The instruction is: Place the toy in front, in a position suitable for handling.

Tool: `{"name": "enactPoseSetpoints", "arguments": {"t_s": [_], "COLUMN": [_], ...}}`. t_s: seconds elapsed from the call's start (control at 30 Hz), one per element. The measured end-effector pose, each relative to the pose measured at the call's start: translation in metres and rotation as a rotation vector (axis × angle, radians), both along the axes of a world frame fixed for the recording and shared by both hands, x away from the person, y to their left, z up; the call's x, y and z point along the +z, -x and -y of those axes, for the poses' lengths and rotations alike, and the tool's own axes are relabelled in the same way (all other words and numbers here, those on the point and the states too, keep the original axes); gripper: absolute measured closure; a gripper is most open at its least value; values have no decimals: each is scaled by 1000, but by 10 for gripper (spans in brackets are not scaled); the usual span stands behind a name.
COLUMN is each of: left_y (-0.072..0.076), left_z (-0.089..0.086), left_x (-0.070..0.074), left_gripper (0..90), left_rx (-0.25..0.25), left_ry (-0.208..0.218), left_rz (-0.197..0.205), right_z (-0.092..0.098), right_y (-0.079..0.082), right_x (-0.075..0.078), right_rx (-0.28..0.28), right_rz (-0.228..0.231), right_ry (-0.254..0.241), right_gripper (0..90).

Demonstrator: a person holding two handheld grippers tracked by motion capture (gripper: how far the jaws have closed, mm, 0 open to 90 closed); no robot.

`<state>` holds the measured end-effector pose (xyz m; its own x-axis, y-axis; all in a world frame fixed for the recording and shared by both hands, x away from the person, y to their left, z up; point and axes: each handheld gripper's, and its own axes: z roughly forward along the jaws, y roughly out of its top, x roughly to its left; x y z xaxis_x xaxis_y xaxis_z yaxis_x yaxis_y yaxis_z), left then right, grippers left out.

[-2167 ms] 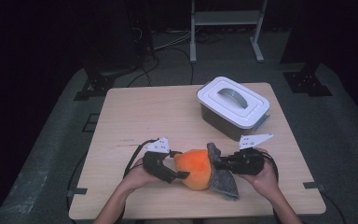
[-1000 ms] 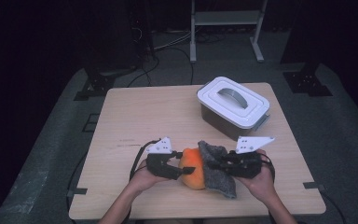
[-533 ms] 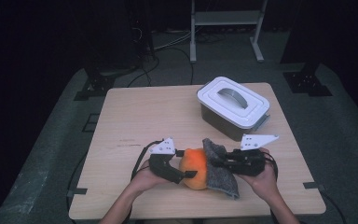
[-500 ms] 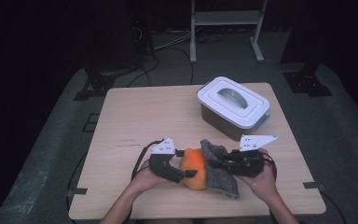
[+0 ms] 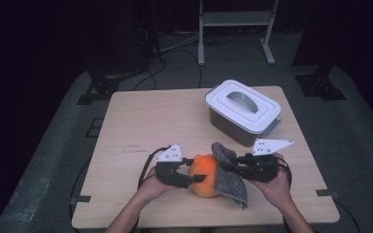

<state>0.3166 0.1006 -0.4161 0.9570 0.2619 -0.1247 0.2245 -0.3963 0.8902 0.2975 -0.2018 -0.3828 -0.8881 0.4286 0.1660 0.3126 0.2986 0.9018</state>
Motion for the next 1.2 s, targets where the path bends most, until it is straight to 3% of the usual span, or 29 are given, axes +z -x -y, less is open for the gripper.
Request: {"name": "enactPoseSetpoints", "arguments": {"t_s": [0.2, 0.4, 0.5, 0.57, 0.63, 0.8, 1.03, 1.13, 1.2], "left_y": [-1, -1, 0, 2, 3, 5, 8, 9, 8], "left_z": [-1, 4, 4, 3, 4, 3, 0, 0, 0], "left_x": [-1, 1, 1, 3, 5, 9, 7, 5, 5], "left_gripper": [357, 167, 195, 307, 368, 399, 406, 382, 327], "left_rx": [-10, -4, -5, 4, 35, 61, -23, -64, -67], "left_ry": [9, -15, -20, -24, -12, -20, -44, -40, -33], "left_rz": [-18, -35, -22, 13, 16, 73, 108, 110, 82], "right_z": [11, 3, 0, -1, -5, -21, -3, 6, 8], "right_y": [-7, -4, -2, -1, 2, 10, -1, -6, -8], "right_x": [-9, -9, -8, -6, -3, 2, -5, -7, -11], "right_rx": [-32, 18, 29, 39, 53, 114, 29, -9, -9], "right_rz": [-42, -53, -49, -47, -35, -1, -32, -49, -62], "right_ry": [2, 7, 15, 9, 5, 20, -14, -22, -26], "right_gripper": [752, 753, 754, 754, 754, 752, 754, 753, 753]}}
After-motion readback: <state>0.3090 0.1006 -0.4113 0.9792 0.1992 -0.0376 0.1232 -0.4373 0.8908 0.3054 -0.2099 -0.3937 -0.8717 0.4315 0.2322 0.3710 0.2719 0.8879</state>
